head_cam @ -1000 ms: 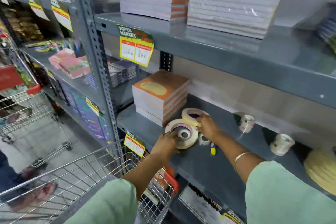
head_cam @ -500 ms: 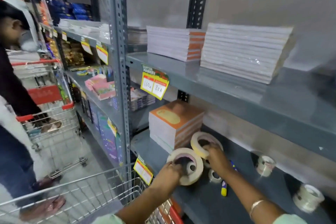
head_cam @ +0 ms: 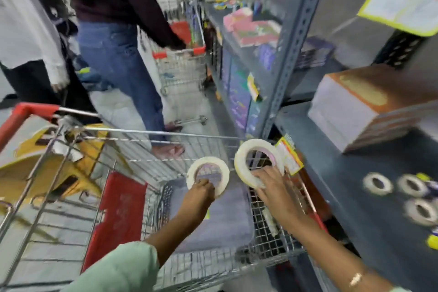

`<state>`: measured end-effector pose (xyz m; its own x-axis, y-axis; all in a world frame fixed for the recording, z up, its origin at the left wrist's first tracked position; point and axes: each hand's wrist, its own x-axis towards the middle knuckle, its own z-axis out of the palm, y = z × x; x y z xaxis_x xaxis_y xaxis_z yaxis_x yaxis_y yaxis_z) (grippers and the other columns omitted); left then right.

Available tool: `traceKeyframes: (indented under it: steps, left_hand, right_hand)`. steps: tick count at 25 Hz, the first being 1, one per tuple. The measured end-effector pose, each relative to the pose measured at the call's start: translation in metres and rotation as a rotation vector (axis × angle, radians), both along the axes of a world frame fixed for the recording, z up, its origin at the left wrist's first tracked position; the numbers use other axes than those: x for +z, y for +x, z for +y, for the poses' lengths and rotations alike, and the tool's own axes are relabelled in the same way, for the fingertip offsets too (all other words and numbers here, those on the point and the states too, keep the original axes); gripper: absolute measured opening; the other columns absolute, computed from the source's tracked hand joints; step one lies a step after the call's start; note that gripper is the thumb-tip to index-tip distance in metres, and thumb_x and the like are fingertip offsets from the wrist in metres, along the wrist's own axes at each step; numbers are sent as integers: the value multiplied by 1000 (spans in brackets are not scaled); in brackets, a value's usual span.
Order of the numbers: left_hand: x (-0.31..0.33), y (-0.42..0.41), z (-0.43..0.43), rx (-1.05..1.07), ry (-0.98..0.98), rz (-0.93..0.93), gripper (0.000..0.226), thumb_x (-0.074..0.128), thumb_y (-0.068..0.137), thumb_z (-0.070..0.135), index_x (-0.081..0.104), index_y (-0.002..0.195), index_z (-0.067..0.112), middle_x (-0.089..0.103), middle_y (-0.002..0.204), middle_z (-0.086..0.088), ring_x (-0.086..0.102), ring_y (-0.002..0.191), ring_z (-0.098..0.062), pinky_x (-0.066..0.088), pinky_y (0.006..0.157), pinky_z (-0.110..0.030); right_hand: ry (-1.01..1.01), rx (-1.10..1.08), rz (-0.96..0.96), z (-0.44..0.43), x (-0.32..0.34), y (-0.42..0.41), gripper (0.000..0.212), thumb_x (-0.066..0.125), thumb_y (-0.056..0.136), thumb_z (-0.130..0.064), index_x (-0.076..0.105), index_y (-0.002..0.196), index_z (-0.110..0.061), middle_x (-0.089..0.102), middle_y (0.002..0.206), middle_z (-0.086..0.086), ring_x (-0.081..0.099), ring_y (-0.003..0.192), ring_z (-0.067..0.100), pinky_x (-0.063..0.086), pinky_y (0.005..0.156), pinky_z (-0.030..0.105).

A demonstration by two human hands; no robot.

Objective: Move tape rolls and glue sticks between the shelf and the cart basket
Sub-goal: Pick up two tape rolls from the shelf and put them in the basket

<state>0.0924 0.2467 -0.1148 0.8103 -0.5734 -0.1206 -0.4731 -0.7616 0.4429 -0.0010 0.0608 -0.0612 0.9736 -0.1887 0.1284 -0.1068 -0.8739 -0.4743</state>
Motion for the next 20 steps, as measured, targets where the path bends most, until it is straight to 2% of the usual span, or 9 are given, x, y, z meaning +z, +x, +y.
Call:
traceKeyframes:
  steps: [3,5,7,9,12,14,16,18,20]
  left_hand:
    - [-58,11,9,82,48,93,4,54,82,4,55,80,8,58,101,-19,53,100,-32,34,67,-38]
    - [-103,16,12,117,99,139,4,53,83,4,56,85,2,58,102,-21,53,101,-35,39,76,-45]
    - [-152,25,15,171,108,187,8,50,85,3,56,88,-2,58,104,-23,53,102,-37,39,80,-48]
    - [-188,33,20,227,136,209,9,49,84,1,57,85,3,61,102,-22,57,97,-36,43,76,-47]
    - [-227,48,22,279,172,235,15,46,84,-4,57,93,1,60,109,-18,58,99,-33,46,76,-44]
    - [-246,55,16,259,180,235,16,47,84,-2,57,97,0,58,111,-18,55,104,-33,44,80,-43]
    - [-259,57,8,219,194,207,16,46,84,-2,56,96,2,57,111,-16,52,106,-33,43,82,-41]
    - [-264,57,1,190,215,191,19,43,84,-4,54,97,5,56,111,-15,50,107,-32,43,82,-41]
    - [-266,57,-1,172,237,181,21,45,85,-2,54,102,5,56,112,-15,50,107,-33,42,84,-42]
  right_hand:
    - [-1,25,154,28,-66,37,35,56,76,5,60,108,-8,59,111,13,52,111,32,47,86,45]
    - [-41,45,215,41,-113,54,36,60,77,0,60,112,-10,61,116,10,53,116,26,48,90,35]
    - [-91,81,259,49,-160,75,40,83,51,-13,70,89,-15,73,90,1,70,89,14,55,65,21]
    - [-172,74,394,57,-190,87,43,89,34,-13,73,75,-12,74,72,1,72,70,13,55,50,20]
    - [-210,60,499,60,-241,104,29,70,68,6,65,96,1,67,98,16,64,99,31,57,74,36]
    - [-259,54,466,59,-261,112,29,66,74,5,61,102,3,63,105,18,59,106,33,54,83,39]
    - [-252,56,500,58,-281,112,32,50,84,6,53,116,1,56,118,18,49,117,33,46,96,41]
    - [-244,56,492,55,-296,106,35,47,83,10,53,117,3,57,117,20,50,116,38,46,95,46]
    - [-213,37,462,51,-300,101,35,57,74,13,60,108,5,63,107,22,58,107,42,53,85,48]
